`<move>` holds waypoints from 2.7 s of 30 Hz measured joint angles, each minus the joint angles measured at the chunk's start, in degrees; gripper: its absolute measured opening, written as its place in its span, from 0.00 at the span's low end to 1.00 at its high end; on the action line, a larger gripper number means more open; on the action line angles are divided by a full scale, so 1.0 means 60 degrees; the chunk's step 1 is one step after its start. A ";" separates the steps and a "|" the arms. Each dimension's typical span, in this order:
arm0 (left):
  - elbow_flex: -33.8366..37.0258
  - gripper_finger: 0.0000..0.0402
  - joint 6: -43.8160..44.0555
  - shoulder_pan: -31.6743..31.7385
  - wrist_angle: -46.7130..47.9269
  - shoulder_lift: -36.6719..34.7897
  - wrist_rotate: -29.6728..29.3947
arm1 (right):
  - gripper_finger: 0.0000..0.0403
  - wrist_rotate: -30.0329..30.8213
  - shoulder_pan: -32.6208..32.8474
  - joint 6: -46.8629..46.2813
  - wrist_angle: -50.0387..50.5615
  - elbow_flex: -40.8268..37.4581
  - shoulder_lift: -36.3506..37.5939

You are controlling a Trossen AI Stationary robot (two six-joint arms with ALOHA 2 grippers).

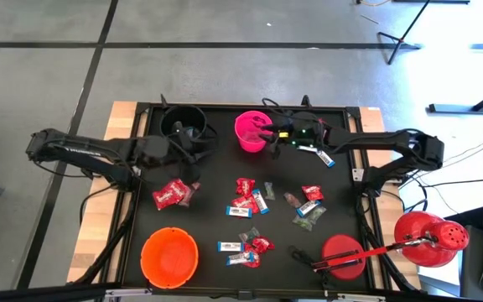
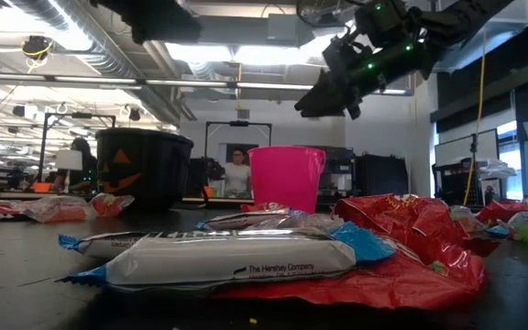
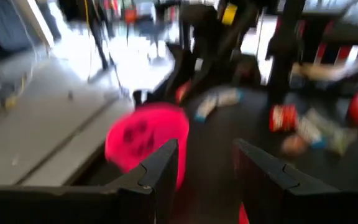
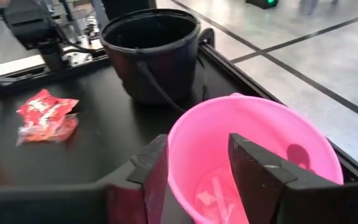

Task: Organize candy in baskets
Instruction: Put the red candy into the orange bucket

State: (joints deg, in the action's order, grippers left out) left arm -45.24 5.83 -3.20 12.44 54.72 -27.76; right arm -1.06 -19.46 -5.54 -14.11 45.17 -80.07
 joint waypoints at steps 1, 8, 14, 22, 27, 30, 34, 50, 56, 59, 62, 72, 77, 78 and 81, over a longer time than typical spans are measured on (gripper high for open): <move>-0.0329 0.35 0.0352 0.0000 0.0860 0.0050 -0.0002 | 0.39 -0.0008 0.0000 0.0010 0.0111 0.0000 0.0124; -0.1439 0.35 0.2705 -0.0060 0.4743 0.0286 0.0830 | 0.33 -0.0001 0.0121 0.0262 0.1230 0.0000 0.1176; -0.1150 0.35 0.4139 -0.0368 0.6033 0.0405 0.1536 | 0.30 0.0066 0.0653 0.0480 0.1113 -0.0555 0.2067; -0.0643 0.35 0.5221 -0.0754 0.6587 0.0970 0.2285 | 0.28 0.0608 0.1144 0.0425 0.0442 -0.1558 0.2690; -0.0190 0.35 0.5771 -0.0732 0.6826 0.1602 0.3143 | 0.27 0.0597 0.1144 0.0175 0.0106 -0.1869 0.2717; 0.0070 0.35 0.5978 -0.0736 0.6898 0.1995 0.3338 | 0.27 0.0581 0.1179 0.0171 0.0081 -0.1869 0.2717; 0.0463 0.35 0.6010 -0.0731 0.6899 0.2381 0.3335 | 0.27 0.0574 0.1253 0.0226 0.0066 -0.1869 0.2717; 0.1631 0.62 0.6556 -0.0503 0.6524 0.2629 0.3298 | 0.27 0.0495 0.1248 0.0325 -0.0054 -0.1869 0.2713; 0.2361 0.68 0.6987 -0.0513 0.5470 0.2629 0.3833 | 0.27 0.0491 0.1248 0.0484 -0.0060 -0.1869 0.2713; 0.2574 0.67 0.7040 -0.0514 0.5213 0.2615 0.3871 | 0.27 0.0410 0.1249 0.0503 -0.0021 -0.1869 0.2713; 0.2662 0.63 0.7039 -0.0521 0.5167 0.2604 0.3864 | 0.27 0.0316 0.1249 0.0506 0.0074 -0.1869 0.2711; 0.2686 0.22 0.6757 -0.0518 0.4677 0.2618 0.3697 | 0.27 0.0312 0.1246 0.0758 0.0106 -0.1869 0.2709; 0.2523 0.03 0.6747 -0.0510 0.4743 0.2634 0.3597 | 0.27 0.0312 0.1246 0.0760 0.0106 -0.1869 0.2709; 0.2430 0.03 0.6703 -0.0514 0.4833 0.2646 0.3514 | 0.27 0.0312 0.1246 0.0758 0.0106 -0.1869 0.2709; 0.1936 0.01 0.6425 -0.0514 0.5127 0.2647 0.3218 | 0.27 0.0312 0.1246 0.0754 0.0102 -0.1869 0.2709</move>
State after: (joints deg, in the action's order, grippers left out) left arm -33.63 44.38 -6.28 43.20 70.61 -8.45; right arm 0.82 -11.99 -1.02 -13.50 33.95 -63.81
